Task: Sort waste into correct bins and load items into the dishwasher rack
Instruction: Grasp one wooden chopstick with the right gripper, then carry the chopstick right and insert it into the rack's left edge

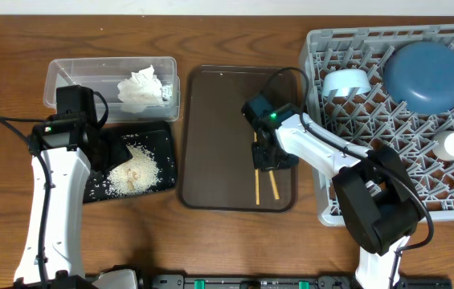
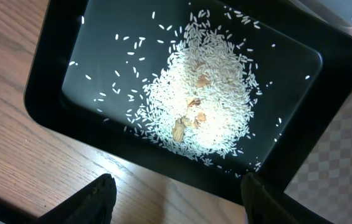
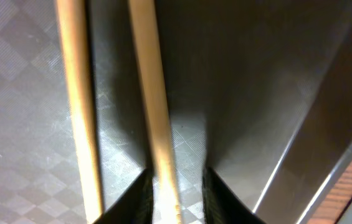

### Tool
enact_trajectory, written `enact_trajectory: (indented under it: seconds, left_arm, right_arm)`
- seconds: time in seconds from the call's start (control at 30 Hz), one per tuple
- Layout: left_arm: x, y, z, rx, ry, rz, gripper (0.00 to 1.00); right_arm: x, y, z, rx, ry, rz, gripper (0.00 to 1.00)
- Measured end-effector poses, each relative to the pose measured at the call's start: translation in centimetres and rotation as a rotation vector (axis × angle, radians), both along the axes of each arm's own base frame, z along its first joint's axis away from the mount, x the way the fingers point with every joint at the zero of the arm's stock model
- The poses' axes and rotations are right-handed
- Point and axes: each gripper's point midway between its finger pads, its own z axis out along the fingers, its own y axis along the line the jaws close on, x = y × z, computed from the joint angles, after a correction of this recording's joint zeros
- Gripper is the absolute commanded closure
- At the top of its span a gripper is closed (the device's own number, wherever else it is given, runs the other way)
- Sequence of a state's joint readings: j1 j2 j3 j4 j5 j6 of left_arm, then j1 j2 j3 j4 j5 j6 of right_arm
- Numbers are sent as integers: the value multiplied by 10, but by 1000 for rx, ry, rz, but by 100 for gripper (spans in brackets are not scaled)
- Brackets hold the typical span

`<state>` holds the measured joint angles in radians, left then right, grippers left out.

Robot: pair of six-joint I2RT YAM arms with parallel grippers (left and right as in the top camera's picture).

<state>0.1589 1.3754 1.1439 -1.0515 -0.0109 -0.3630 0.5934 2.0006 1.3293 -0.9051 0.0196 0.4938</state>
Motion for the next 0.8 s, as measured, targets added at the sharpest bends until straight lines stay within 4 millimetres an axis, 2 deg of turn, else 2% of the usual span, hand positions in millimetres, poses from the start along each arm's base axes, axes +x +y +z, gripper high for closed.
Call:
enact_trajectory:
  seconds: [0.07,0.27,0.4,0.67,0.8]
  left_arm:
    - [0,0,0,0,0,0,32]
    - [0,0,0,0,0,0,32]
    - [0,0,0,0,0,0,32]
    - [0,0,0,0,0,0,32]
    - [0,0,0,0,0,0,32]
  right_arm:
    - [0,0,0,1,1,1,91]
    - [-1,0,0,1,4,0,92]
    - [-1,0,0,3,6,1,99]
    - [-5,3,0,23,29,14,99]
    - [-6,-2,12,40,32,40,99]
